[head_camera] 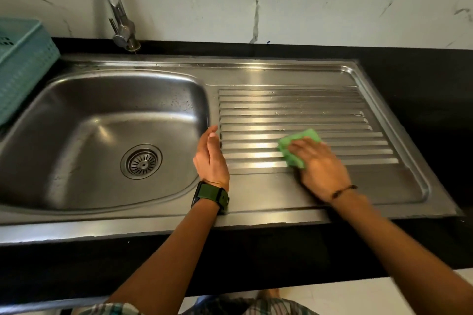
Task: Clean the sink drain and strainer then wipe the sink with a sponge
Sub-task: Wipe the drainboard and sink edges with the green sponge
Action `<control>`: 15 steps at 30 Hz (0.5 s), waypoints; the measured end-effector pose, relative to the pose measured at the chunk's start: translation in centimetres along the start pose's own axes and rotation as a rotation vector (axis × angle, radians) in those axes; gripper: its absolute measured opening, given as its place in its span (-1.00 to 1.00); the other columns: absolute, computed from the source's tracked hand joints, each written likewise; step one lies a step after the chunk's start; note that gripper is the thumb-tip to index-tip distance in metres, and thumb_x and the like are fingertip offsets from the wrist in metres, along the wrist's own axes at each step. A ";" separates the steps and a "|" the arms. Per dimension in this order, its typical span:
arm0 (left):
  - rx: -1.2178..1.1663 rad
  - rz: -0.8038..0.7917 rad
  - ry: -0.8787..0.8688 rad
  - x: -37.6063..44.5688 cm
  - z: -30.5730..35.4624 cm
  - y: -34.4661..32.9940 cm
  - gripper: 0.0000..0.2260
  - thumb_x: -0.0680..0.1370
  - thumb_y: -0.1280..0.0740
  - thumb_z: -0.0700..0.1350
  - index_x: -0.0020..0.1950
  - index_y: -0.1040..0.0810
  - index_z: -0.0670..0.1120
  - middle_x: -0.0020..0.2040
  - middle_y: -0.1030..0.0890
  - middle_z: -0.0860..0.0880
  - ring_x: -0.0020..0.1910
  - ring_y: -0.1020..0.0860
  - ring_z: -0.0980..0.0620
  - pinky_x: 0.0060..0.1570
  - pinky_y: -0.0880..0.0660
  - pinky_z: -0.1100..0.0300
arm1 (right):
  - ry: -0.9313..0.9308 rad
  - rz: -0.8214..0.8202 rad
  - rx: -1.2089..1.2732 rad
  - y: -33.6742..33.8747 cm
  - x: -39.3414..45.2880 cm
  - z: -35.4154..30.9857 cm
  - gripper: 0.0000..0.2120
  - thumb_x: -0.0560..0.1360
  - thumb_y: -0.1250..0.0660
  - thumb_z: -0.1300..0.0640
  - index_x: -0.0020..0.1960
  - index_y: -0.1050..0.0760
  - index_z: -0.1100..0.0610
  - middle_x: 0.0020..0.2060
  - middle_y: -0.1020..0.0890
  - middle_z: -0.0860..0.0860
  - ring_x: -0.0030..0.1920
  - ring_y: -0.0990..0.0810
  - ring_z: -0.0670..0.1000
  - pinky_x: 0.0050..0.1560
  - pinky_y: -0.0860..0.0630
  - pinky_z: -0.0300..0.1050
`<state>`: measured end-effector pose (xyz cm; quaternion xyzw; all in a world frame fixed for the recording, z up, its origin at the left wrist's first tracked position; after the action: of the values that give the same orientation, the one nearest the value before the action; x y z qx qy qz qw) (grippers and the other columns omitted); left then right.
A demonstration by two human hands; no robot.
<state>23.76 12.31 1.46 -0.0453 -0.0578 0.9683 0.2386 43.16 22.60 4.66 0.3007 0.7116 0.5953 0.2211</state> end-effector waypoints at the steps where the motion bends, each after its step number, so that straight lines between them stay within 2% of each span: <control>1: -0.017 -0.006 0.009 0.0 -0.1 0.0 -0.60 0.47 -0.10 0.06 0.13 -0.58 -0.09 -0.01 -0.63 -0.14 -0.14 -0.56 0.15 -0.09 -0.49 0.30 | -0.101 -0.009 -0.005 0.9 -1.2 3.8 -0.57 0.43 -0.12 0.26 0.27 -0.46 0.20 0.26 -0.52 0.16 0.34 -0.41 0.20 0.39 -0.26 0.14; 4: -0.052 0.000 0.025 0.1 -0.4 0.1 -0.60 0.46 -0.11 0.09 0.09 -0.59 -0.06 -0.10 -0.60 0.07 -0.17 -0.55 0.29 -0.06 -0.48 0.28 | -0.394 -0.097 -0.016 2.8 -3.8 12.6 -0.48 0.41 -0.23 0.40 0.36 -0.36 0.18 0.36 -0.41 0.18 0.41 -0.31 0.20 0.43 -0.19 0.16; 6: -0.036 -0.002 0.022 0.1 -0.3 0.1 -0.59 0.46 -0.10 0.09 0.10 -0.59 -0.07 -0.07 -0.62 0.00 -0.13 -0.56 0.18 0.01 -0.52 0.19 | -0.533 -0.088 0.021 2.9 -3.9 14.1 -0.52 0.46 -0.24 0.34 0.37 -0.34 0.16 0.37 -0.39 0.21 0.37 -0.33 0.26 0.39 -0.24 0.17; 9: -0.016 -0.037 0.011 0.2 -0.3 -0.2 -0.57 0.47 -0.10 0.06 0.11 -0.59 -0.14 0.08 -0.63 -0.19 0.07 -0.58 -0.07 0.19 -0.50 0.04 | -0.667 0.004 0.055 2.0 -3.3 11.8 -0.58 0.51 -0.22 0.22 0.37 -0.34 0.15 0.33 -0.38 0.29 0.28 -0.37 0.35 0.31 -0.30 0.18; 12: 0.021 -0.081 -0.008 0.2 -0.2 -0.5 -0.56 0.47 -0.10 0.04 0.13 -0.59 -0.18 0.10 -0.62 -0.07 0.16 -0.54 -0.02 0.28 -0.44 0.00 | -0.460 0.025 0.054 -0.1 -1.9 5.3 -0.56 0.49 -0.23 0.25 0.37 -0.35 0.12 0.38 -0.40 0.16 0.40 -0.28 0.23 0.38 -0.24 0.09; 15: 0.022 -0.107 -0.012 0.1 -0.2 -0.6 -0.54 0.45 -0.11 0.07 0.13 -0.59 -0.19 0.08 -0.61 -0.02 0.16 -0.53 0.03 0.30 -0.42 0.04 | -0.238 0.003 0.053 -2.2 0.3 -3.0 -0.56 0.52 -0.18 0.16 0.40 -0.30 0.07 0.42 -0.35 0.03 0.46 -0.18 0.14 0.41 -0.11 0.04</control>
<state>23.93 12.89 1.37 -0.0340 -0.0511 0.9550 0.2901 40.59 20.41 3.08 0.3760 0.6955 0.5367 0.2948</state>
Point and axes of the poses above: each hand's wrist, its own x-axis towards the middle knuckle, its own y-axis out of the back of the hand, z = x × y, the point moved 6 cm from there along x, towards the middle knuckle
